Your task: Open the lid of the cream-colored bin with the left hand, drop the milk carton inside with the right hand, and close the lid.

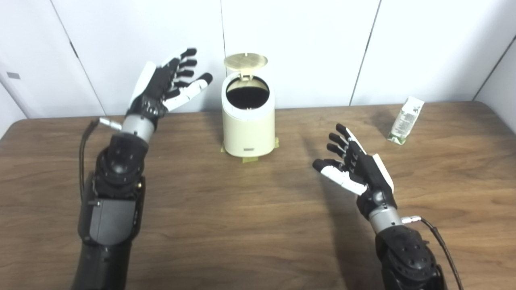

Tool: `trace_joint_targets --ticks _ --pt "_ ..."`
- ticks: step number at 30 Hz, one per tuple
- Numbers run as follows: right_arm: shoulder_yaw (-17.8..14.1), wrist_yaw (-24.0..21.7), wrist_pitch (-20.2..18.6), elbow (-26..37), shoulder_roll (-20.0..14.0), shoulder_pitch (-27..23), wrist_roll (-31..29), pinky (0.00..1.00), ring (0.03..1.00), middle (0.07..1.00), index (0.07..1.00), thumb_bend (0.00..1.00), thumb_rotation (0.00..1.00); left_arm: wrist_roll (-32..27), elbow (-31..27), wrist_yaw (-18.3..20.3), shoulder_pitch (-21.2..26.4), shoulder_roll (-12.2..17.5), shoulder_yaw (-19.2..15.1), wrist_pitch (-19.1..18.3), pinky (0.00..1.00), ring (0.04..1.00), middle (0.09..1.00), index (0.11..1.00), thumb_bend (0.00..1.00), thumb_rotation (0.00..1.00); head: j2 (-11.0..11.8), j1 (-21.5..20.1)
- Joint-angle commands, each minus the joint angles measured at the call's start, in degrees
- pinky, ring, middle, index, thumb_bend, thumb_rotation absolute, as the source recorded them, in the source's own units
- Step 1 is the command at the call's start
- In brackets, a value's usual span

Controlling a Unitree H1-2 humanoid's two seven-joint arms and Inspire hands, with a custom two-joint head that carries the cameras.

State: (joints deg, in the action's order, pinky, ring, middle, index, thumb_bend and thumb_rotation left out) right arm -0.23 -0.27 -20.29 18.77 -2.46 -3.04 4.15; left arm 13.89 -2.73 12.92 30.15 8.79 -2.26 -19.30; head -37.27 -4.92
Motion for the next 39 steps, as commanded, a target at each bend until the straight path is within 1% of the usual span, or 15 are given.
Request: trace_joint_targets --ticks 1,5,9,12,14,15,16,19,22,24,28,30,33,36,39 --pt "-0.29 0.24 1.56 2.21 -0.11 -1.88 0.04 0.73 0.877 0.906 0.93 0.68 0.39 -3.48 -1.9 -0.87 0.45 0.22 -1.15 2.57 0.89 0.932 0.976 0.995 0.52 0.96 -0.01 -0.08" --pt "-1.08 0.94 2.06 2.46 -0.02 -1.93 -0.12 0.7 0.865 0.903 0.926 0.67 0.35 -7.97 -2.74 -1.2 -3.05 -0.43 -2.66 1.19 0.93 0.959 0.986 1.0 0.58 1.0 -0.03 -0.7" --pt "-2.99 1.49 3.54 2.11 -1.68 -1.36 0.3 0.7 0.841 0.899 0.924 0.69 0.32 -9.03 -5.43 -1.68 -6.17 -0.28 -2.31 -0.35 0.93 0.963 0.979 1.0 0.65 1.0 -0.28 -2.83" --pt "-5.42 2.14 5.98 0.72 -4.44 -0.6 1.26 0.75 0.851 0.891 0.913 0.74 0.33 -9.65 -6.04 -2.02 -7.28 -0.16 -1.97 -0.42 0.94 0.96 0.972 1.0 0.64 1.0 -0.12 -6.71" --pt "-6.74 3.53 8.78 0.12 -5.09 -0.23 2.34 0.74 0.842 0.882 0.897 0.76 0.32 -10.74 -5.29 -1.73 -7.42 0.16 -2.08 0.39 0.95 0.966 0.976 1.0 0.64 1.0 -0.05 -9.12" --pt "-7.33 4.41 9.37 1.0 -5.15 -0.07 3.26 0.72 0.818 0.862 0.874 0.75 0.31 -11.03 -5.05 -1.53 -7.58 0.49 -2.0 0.67 0.96 0.97 0.98 1.0 0.64 1.0 0.04 -10.56" --pt "-8.0 5.1 9.42 2.08 -5.06 0.08 3.48 0.75 0.798 0.838 0.847 0.73 0.28 -11.09 -4.98 -1.36 -7.77 0.93 -1.87 0.81 0.96 0.972 0.983 1.0 0.64 1.0 0.17 -12.15" --pt "-10.16 6.79 7.48 4.48 -4.73 0.12 3.36 0.73 0.78 0.82 0.806 0.71 0.2 -11.57 -4.38 -1.13 -8.29 2.12 -1.83 1.59 0.96 0.968 0.98 1.0 0.64 1.0 0.59 -15.16" --pt "-11.54 7.01 6.2 4.99 -6.76 -0.6 5.03 0.71 0.758 0.807 0.803 0.7 0.13 -11.87 -4.05 -1.52 -8.77 2.87 -1.85 1.51 0.95 0.957 0.969 0.99 0.6 1.0 1.17 -18.38" --pt "-11.47 6.66 5.84 4.91 -7.96 -0.94 6.71 0.69 0.757 0.812 0.809 0.69 0.12 -12.22 -3.9 -1.53 -8.92 3.23 -1.95 1.53 0.96 0.954 0.967 0.988 0.59 1.0 1.5 -20.28" --pt "-12.27 6.84 0.72 4.83 -10.16 -3.49 9.35 0.7 0.772 0.824 0.816 0.75 0.2 -12.7 -3.1 -1.25 -9.49 4.16 -1.8 3.42 0.95 0.953 0.967 0.997 0.57 1.0 1.97 -22.86" --pt "-12.82 7.53 -0.58 4.11 -11.05 -5.26 10.61 0.71 0.78 0.816 0.813 0.76 0.18 -13.1 -3.07 -1.21 -9.63 4.36 -1.87 2.91 0.94 0.952 0.963 0.995 0.57 1.0 2.18 -23.72" --pt "-13.08 7.98 -3.51 4.18 -12.26 -8.03 13.36 0.63 0.765 0.8 0.802 0.78 0.13 -14.02 -2.63 -0.86 -9.55 4.76 -2.18 1.89 0.97 0.968 0.975 0.999 0.58 1.0 2.37 -24.5" --pt "-13.78 7.56 -4.24 2.85 -14.15 -10.63 13.96 0.64 0.773 0.808 0.799 0.78 0.08 -14.17 -3.0 -1.06 -9.63 5.15 -1.95 0.99 0.98 0.965 0.971 0.995 0.58 1.0 2.48 -24.67" --pt "-13.97 6.92 -4.86 0.68 -16.62 -13.16 14.49 0.56 0.782 0.819 0.799 0.81 0.09 -14.13 -3.89 -1.2 -9.8 5.35 -1.62 0.19 0.97 0.962 0.971 0.993 0.56 1.0 2.55 -24.73"
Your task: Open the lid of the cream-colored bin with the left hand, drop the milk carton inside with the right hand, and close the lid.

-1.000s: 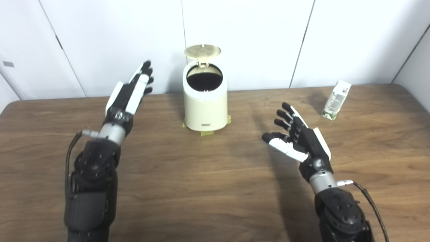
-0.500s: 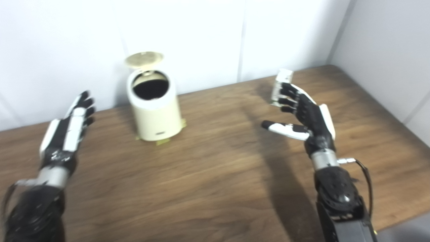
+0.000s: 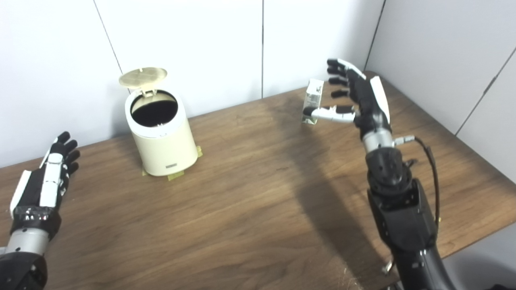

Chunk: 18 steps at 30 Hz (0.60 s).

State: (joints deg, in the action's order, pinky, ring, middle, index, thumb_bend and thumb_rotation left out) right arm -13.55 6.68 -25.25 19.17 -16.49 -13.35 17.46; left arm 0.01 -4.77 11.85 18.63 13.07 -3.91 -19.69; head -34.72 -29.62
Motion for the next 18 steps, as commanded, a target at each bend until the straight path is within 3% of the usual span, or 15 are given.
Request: trace_joint_targets --ticks 1,4,6,13,18 --pt "-0.51 -0.33 -0.03 -0.62 -3.58 -3.75 1.38 0.54 0.787 0.819 0.81 0.83 0.09 0.12 -1.89 -0.19 1.66 1.28 0.29 0.76 0.97 0.961 0.971 0.992 0.56 1.0 0.0 -0.03" --pt "0.34 -1.45 0.28 -4.53 -6.81 -6.12 1.64 0.7 0.808 0.808 0.817 0.87 0.08 0.13 -1.88 -0.16 1.52 1.67 0.68 0.96 0.97 0.96 0.971 0.991 0.57 1.0 0.09 0.22" --pt "1.42 -2.5 0.03 -7.18 -8.85 -7.68 2.29 0.75 0.813 0.813 0.825 0.87 0.08 0.31 -2.09 0.21 1.32 2.21 1.2 1.13 0.97 0.965 0.974 0.996 0.57 1.0 0.15 0.35" --pt "5.83 -5.81 -1.53 -15.93 -14.1 -13.31 7.11 0.67 0.813 0.863 0.864 0.9 0.14 1.41 -3.94 1.02 0.54 4.16 3.34 0.42 0.98 0.958 0.964 0.993 0.57 1.0 0.05 0.71" --pt "6.26 -10.41 -1.66 -20.28 -14.7 -16.72 9.52 0.7 0.837 0.87 0.857 0.9 0.14 2.42 -4.23 1.6 0.13 5.36 4.42 1.02 0.96 0.954 0.952 0.979 0.54 1.0 0.17 1.01"
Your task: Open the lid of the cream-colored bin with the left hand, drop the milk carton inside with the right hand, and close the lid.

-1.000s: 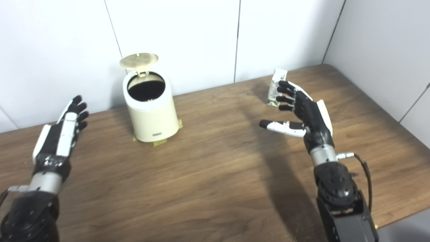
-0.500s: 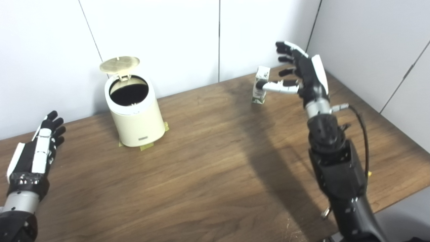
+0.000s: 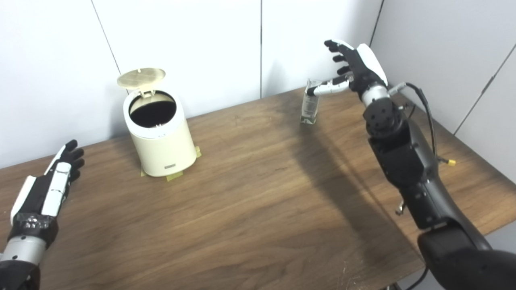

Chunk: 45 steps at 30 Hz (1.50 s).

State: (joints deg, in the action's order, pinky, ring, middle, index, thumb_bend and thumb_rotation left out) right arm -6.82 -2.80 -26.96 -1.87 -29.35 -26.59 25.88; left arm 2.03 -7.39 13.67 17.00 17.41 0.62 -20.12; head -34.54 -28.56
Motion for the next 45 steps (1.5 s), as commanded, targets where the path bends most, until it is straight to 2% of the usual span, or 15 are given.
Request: trace_joint_targets --ticks 1,3,6,10,13,16,18,28,32,35,36,37,38,41,45 --pt "-0.57 -1.6 0.04 0.22 -1.73 -3.88 1.37 0.71 0.839 0.869 0.851 0.91 0.12 0.48 -1.38 -0.19 1.72 1.13 -0.06 1.89 0.96 0.953 0.949 0.973 0.55 1.0 -0.01 -0.04" --pt "0.22 -2.76 0.05 -1.48 -2.04 -4.89 2.25 0.71 0.837 0.867 0.844 0.92 0.11 0.69 -1.24 -0.2 1.68 1.2 0.06 2.24 0.95 0.951 0.945 0.966 0.56 1.0 0.09 0.25" --pt "3.33 -3.76 0.24 -5.0 -3.37 -6.28 3.29 0.68 0.809 0.836 0.826 0.92 0.09 1.06 -1.25 -0.13 1.88 1.28 0.32 2.16 0.96 0.95 0.947 0.967 0.56 1.0 0.34 0.99" --pt "6.24 -3.15 1.25 -9.89 -3.78 -7.47 3.77 0.7 0.796 0.822 0.796 0.92 0.08 1.34 -1.71 0.02 2.03 1.41 0.6 1.4 0.94 0.955 0.954 0.973 0.55 1.0 0.48 1.42" --pt "6.6 -2.22 1.5 -12.6 -2.78 -7.72 2.96 0.73 0.81 0.83 0.788 0.94 0.05 1.4 -2.38 0.12 2.04 1.4 0.61 0.57 0.96 0.962 0.962 0.981 0.51 1.0 0.52 1.56" --pt "6.58 -1.88 1.36 -13.26 -2.12 -7.52 2.23 0.7 0.787 0.814 0.784 0.95 0.04 1.06 -2.46 0.25 2.06 1.5 0.33 0.27 0.99 0.969 0.969 0.988 0.49 1.0 0.5 1.53" --pt "6.56 -1.84 1.6 -13.71 -2.05 -7.5 1.84 0.67 0.777 0.811 0.786 0.95 0.04 0.75 -2.36 0.28 2.09 1.49 0.13 0.35 1.0 0.971 0.971 0.992 0.49 1.0 0.51 1.57" --pt "7.32 -0.57 2.27 -15.06 -2.94 -7.22 2.33 0.69 0.763 0.793 0.765 0.92 0.05 1.3 -3.62 0.47 1.9 1.75 0.36 -0.75 1.0 0.982 0.976 0.996 0.49 1.0 0.41 1.52" --pt "6.03 2.63 3.43 -15.45 -2.24 -6.89 1.82 0.67 0.748 0.771 0.735 0.87 0.01 1.51 -3.68 0.34 1.75 1.72 0.5 -0.47 1.0 0.977 0.973 0.994 0.46 1.0 0.4 1.47" --pt "5.34 7.69 4.64 -16.25 -1.3 -6.73 2.87 0.63 0.695 0.719 0.69 0.85 0.0 1.67 -4.06 0.35 1.78 1.69 0.66 -1.18 1.0 0.976 0.971 0.992 0.45 1.0 0.21 1.48" --pt "5.18 9.87 5.64 -16.53 -0.97 -6.56 3.34 0.57 0.621 0.651 0.573 0.65 0.07 1.66 -4.26 0.47 1.79 1.74 0.74 -1.41 1.0 0.979 0.973 0.993 0.44 1.0 0.12 1.53" --pt "5.15 12.19 6.93 -16.98 -0.69 -6.38 3.83 0.53 0.581 0.577 0.528 0.59 0.04 1.58 -4.44 0.61 1.82 1.77 0.81 -1.67 1.0 0.981 0.974 0.995 0.44 1.0 0.05 1.57" --pt "5.2 14.15 7.96 -17.36 -0.45 -6.22 4.27 0.49 0.499 0.535 0.498 0.55 0.01 1.64 -4.49 0.68 1.83 1.86 0.93 -1.67 1.0 0.983 0.975 0.996 0.43 1.0 0.05 1.57" --pt "5.67 16.88 9.94 -17.93 -0.1 -5.9 4.74 0.43 0.426 0.495 0.492 0.52 0.0 1.9 -4.53 0.5 1.92 1.88 1.17 -1.62 1.0 0.977 0.967 0.988 0.43 1.0 -0.06 1.5" --pt "5.92 17.98 10.97 -19.01 0.62 -6.0 4.26 0.4 0.397 0.503 0.504 0.52 0.0 1.39 -4.44 1.2 1.95 2.23 1.48 -1.35 0.98 0.976 0.965 0.993 0.42 1.0 -0.06 1.5"
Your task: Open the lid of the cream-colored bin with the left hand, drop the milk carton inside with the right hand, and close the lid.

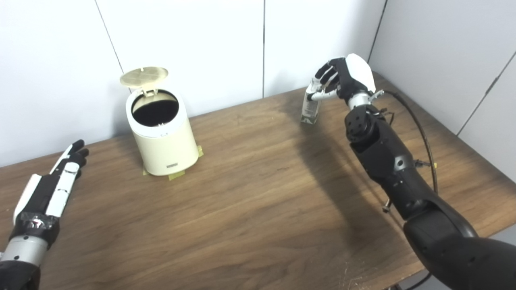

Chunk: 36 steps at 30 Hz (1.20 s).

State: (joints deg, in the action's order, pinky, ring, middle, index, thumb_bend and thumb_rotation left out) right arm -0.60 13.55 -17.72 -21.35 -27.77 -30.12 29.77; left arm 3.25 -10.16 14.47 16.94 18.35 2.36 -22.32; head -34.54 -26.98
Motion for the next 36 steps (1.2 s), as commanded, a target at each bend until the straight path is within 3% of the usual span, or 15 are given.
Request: trace_joint_targets --ticks 1,7,11,24,31,33,34,35,36 --pt "-0.27 1.97 2.14 0.41 -0.77 -2.35 0.33 0.39 0.394 0.504 0.509 0.52 0.0 -0.08 -1.67 0.61 1.95 1.36 -0.21 0.64 0.99 0.979 0.967 0.996 0.42 1.0 -0.06 -0.08" --pt "0.9 3.26 3.12 0.7 0.16 -1.24 1.22 0.4 0.394 0.497 0.515 0.52 0.0 -0.84 -1.7 1.45 1.44 1.09 -0.56 0.65 0.99 0.981 0.979 1.0 0.4 1.0 -0.05 0.26" --pt "1.74 3.85 3.52 0.47 0.29 -0.73 1.82 0.43 0.412 0.501 0.498 0.52 0.0 -0.67 -1.74 1.61 1.35 1.45 -0.79 0.55 0.99 0.984 0.984 1.0 0.45 1.0 -0.01 0.31" --pt "0.72 4.11 4.16 1.18 0.02 -0.63 0.74 0.43 0.414 0.5 0.492 0.52 0.0 -0.35 -2.06 1.8 1.5 1.62 -0.62 -0.44 1.0 0.996 0.99 1.0 0.46 1.0 -0.01 -0.03" --pt "-0.46 3.69 -0.81 5.26 0.08 -0.6 2.22 0.46 0.417 0.498 0.533 0.52 0.0 -0.63 -1.42 1.69 1.51 1.33 -0.66 0.26 1.0 0.995 0.987 1.0 0.4 1.0 0.04 -0.15" --pt "0.05 2.46 -4.09 6.01 -0.32 -0.82 3.55 0.46 0.527 0.489 0.509 0.53 0.0 -0.98 -1.48 1.76 1.41 1.2 -0.79 0.28 0.99 0.989 0.983 1.0 0.39 1.0 0.05 -0.18" --pt "0.41 1.3 -6.12 6.43 -0.58 -1.0 4.1 0.47 0.562 0.582 0.607 0.72 0.03 -1.19 -1.58 1.75 1.36 1.08 -0.9 0.15 1.0 0.99 0.985 1.0 0.39 1.0 0.05 -0.18" --pt "0.62 0.45 -7.44 6.76 -0.74 -1.1 4.47 0.47 0.584 0.64 0.681 0.84 0.06 -1.32 -1.68 1.72 1.32 1.0 -0.96 0.04 1.0 0.989 0.986 1.0 0.39 1.0 0.03 -0.13" --pt "0.86 -0.5 -8.43 7.11 -1.04 -1.15 4.8 0.49 0.61 0.675 0.717 0.9 0.08 -1.35 -1.81 1.72 1.28 1.01 -0.94 -0.06 1.0 0.989 0.987 1.0 0.39 1.0 0.0 -0.12"
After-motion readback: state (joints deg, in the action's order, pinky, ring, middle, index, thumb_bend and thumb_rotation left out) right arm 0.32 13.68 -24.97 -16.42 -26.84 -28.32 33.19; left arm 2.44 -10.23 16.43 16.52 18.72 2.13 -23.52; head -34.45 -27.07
